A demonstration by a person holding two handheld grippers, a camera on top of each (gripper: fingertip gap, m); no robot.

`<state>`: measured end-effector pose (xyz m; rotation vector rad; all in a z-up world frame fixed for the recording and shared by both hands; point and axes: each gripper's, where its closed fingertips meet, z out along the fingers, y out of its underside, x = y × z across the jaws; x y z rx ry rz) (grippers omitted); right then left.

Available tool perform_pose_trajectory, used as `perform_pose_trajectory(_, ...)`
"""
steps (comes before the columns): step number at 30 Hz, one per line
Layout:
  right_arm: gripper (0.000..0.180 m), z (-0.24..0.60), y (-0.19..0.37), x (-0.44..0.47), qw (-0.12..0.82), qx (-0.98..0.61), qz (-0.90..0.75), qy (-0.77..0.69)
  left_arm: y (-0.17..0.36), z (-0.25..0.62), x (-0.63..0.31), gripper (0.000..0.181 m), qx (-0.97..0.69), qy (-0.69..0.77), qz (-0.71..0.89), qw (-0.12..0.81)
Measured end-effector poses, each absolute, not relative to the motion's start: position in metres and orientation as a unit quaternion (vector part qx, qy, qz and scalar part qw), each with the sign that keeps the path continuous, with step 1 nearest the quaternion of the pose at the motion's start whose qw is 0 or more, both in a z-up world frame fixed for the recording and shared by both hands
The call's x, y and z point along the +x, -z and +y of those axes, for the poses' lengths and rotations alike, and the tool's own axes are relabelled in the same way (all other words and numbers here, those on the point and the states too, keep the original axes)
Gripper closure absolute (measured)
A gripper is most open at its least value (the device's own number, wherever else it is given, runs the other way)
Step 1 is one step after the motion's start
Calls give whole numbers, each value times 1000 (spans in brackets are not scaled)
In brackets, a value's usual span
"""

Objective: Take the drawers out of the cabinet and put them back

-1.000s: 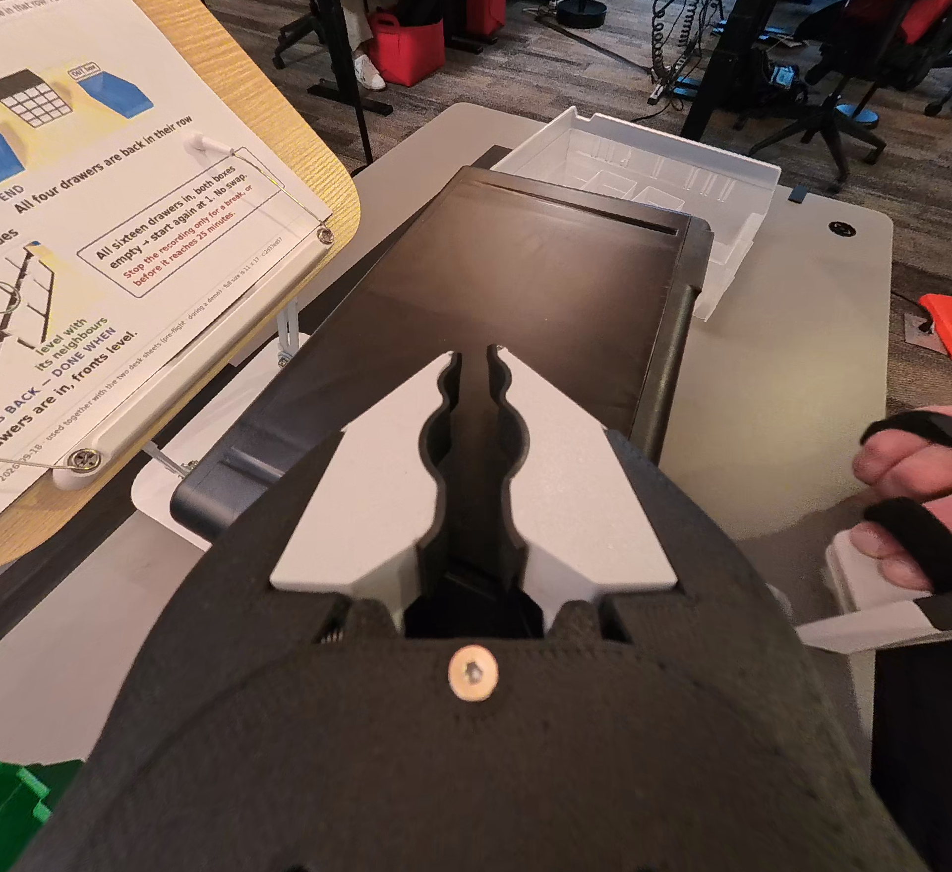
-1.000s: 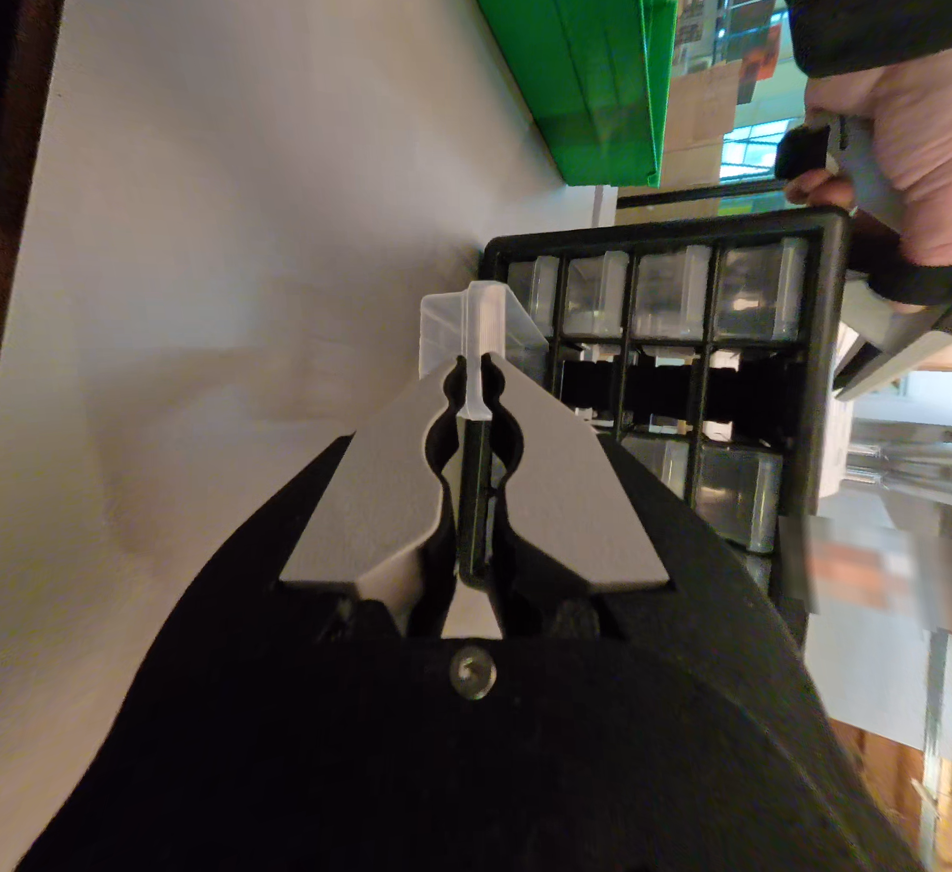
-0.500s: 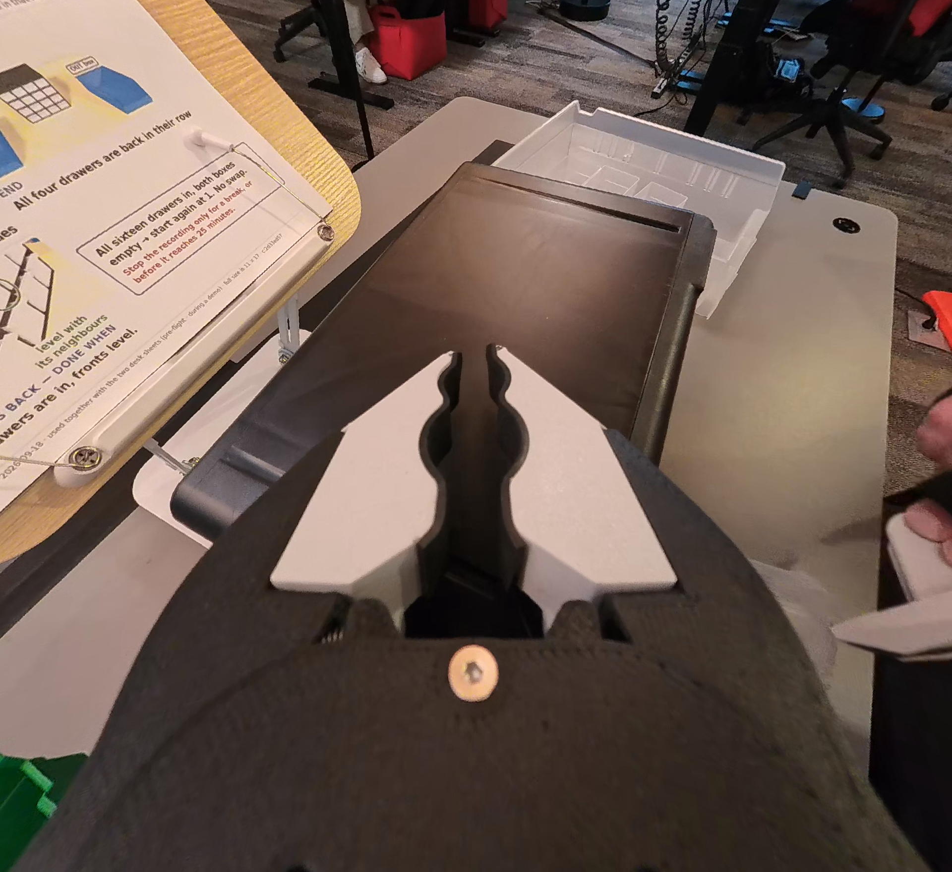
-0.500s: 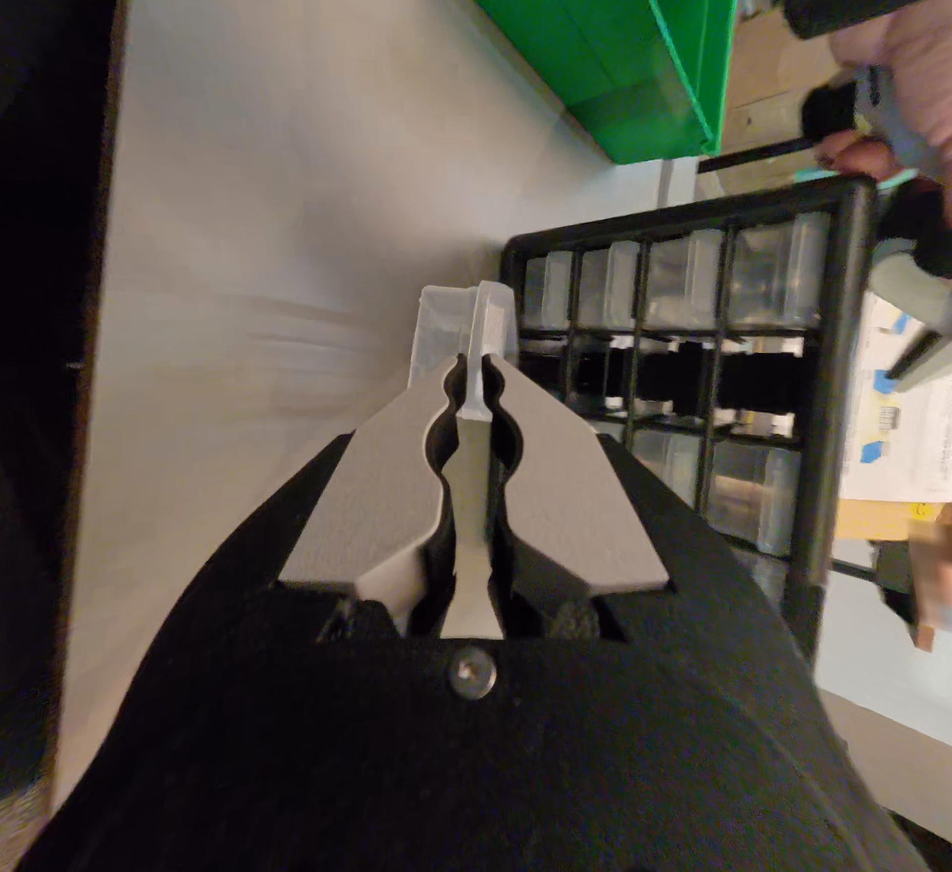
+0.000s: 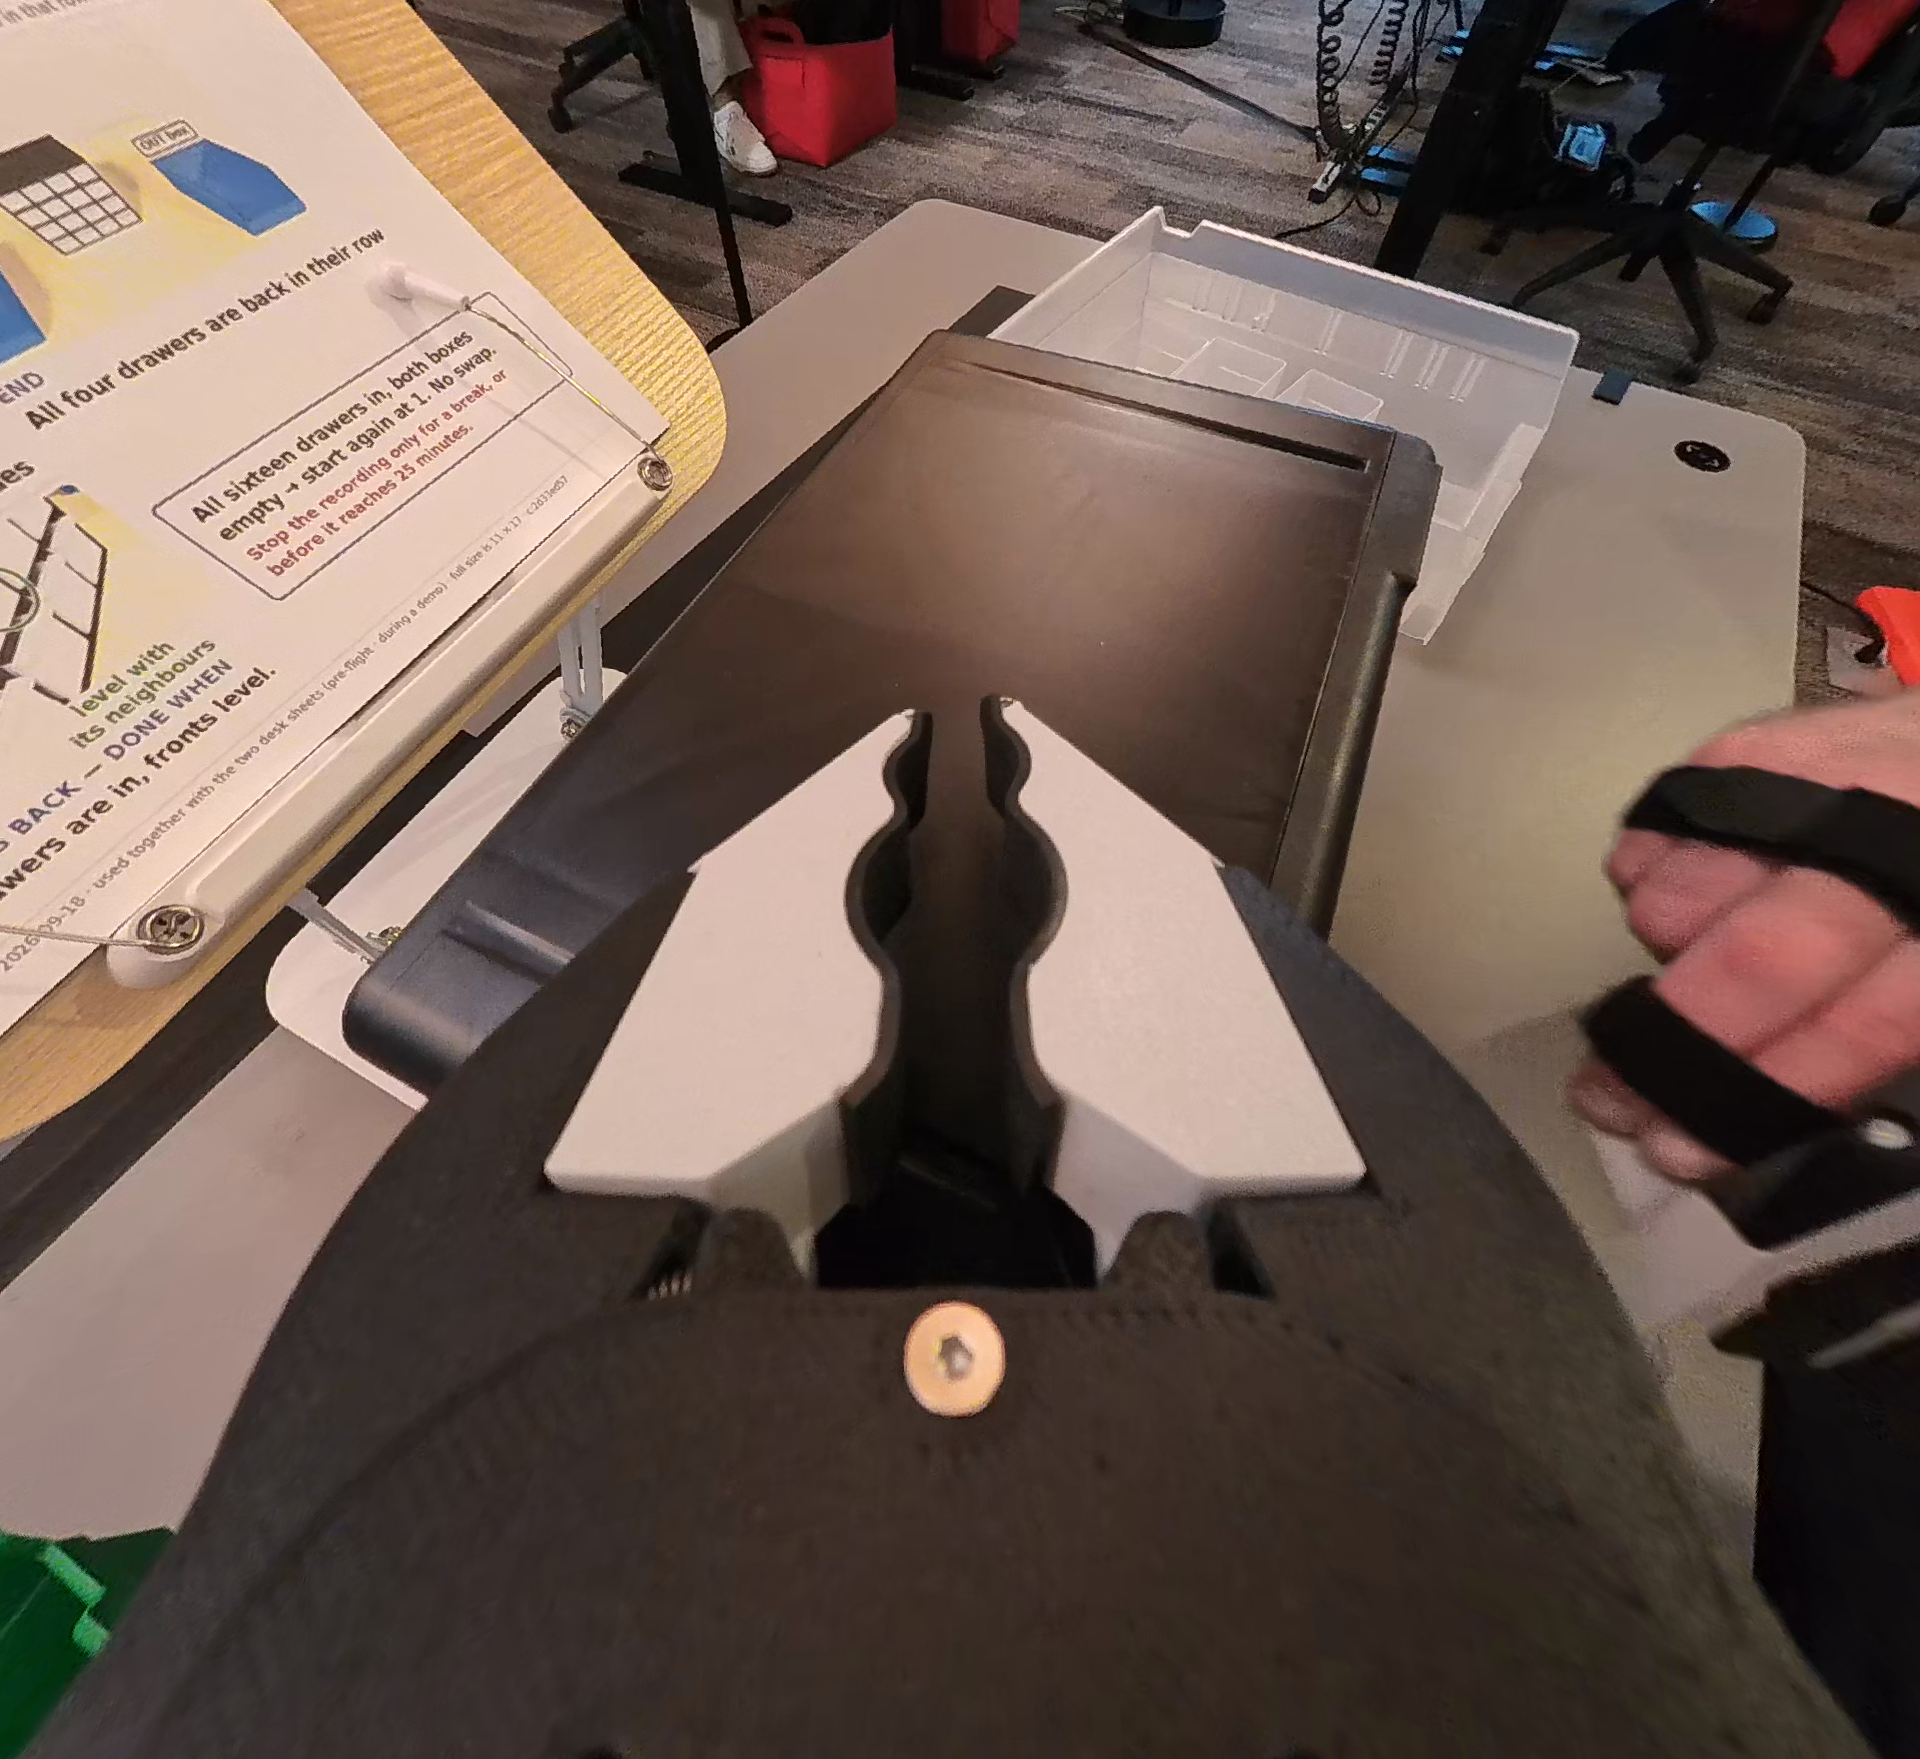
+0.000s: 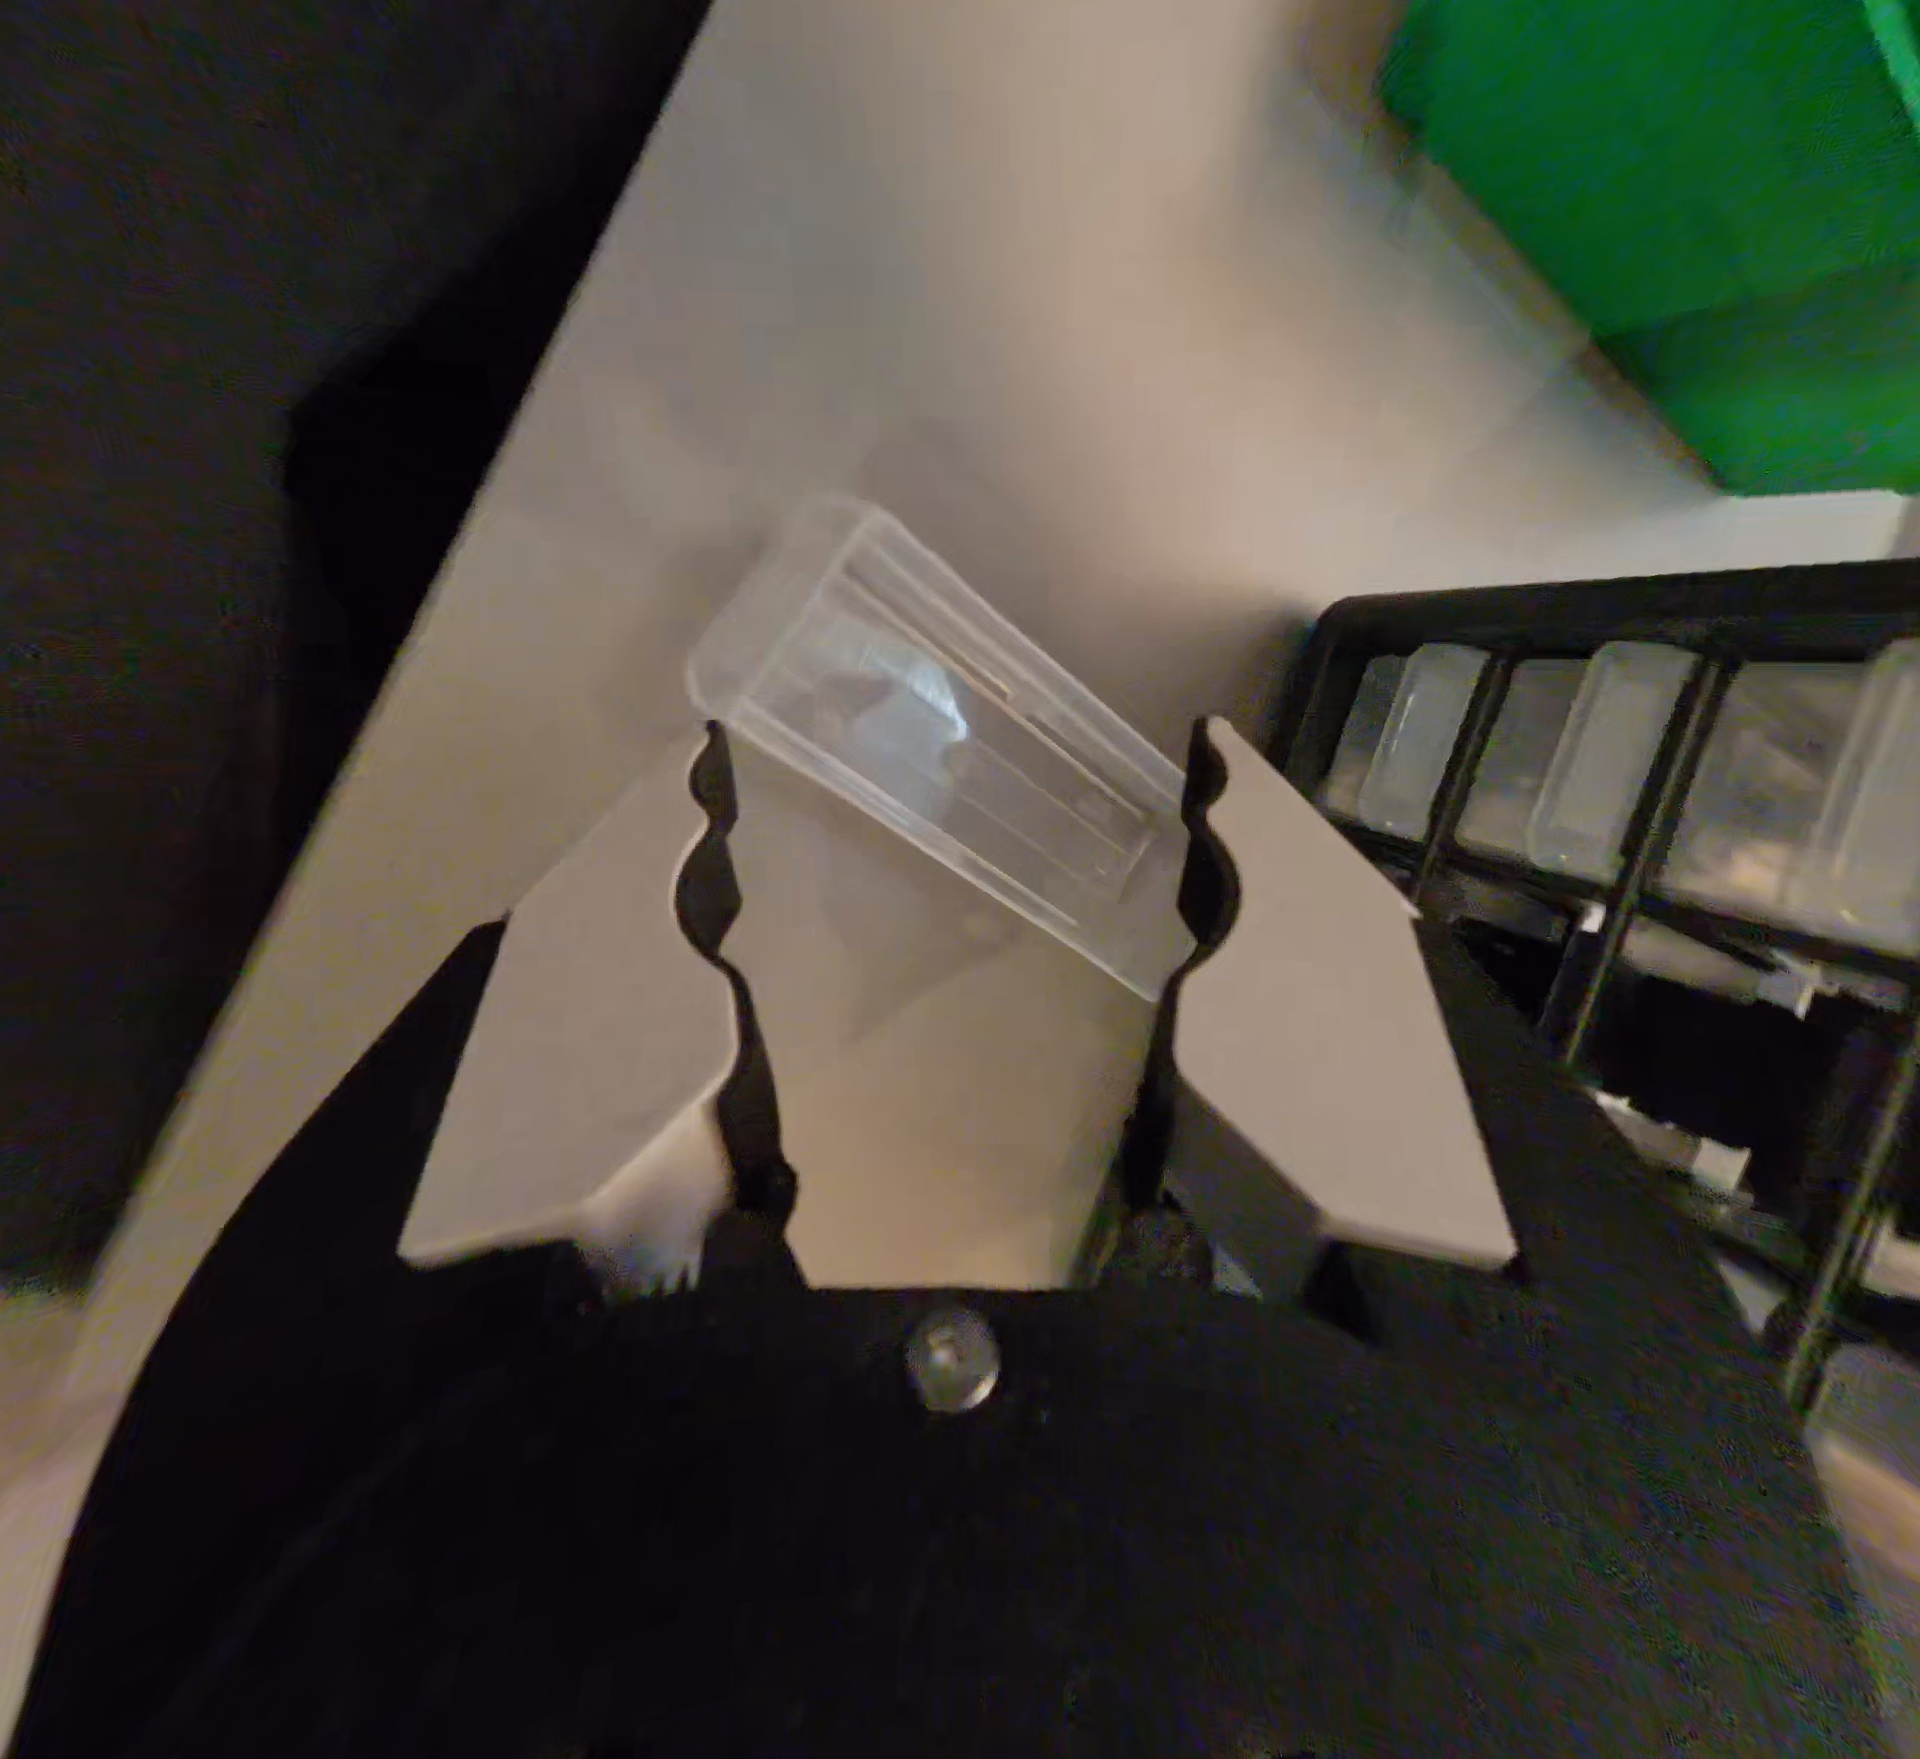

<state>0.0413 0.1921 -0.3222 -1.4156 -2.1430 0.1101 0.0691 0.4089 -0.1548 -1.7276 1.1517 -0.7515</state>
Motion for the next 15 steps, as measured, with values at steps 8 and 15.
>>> perform_pose_trajectory(8,79,231,368,52,150,-424,-891,61,154,409,69,171,-697,307,464,453)
perform_pose_trajectory(15,104,236,384,47,102,-438,-891,60,153,408,69,172,-692,312,465,456)
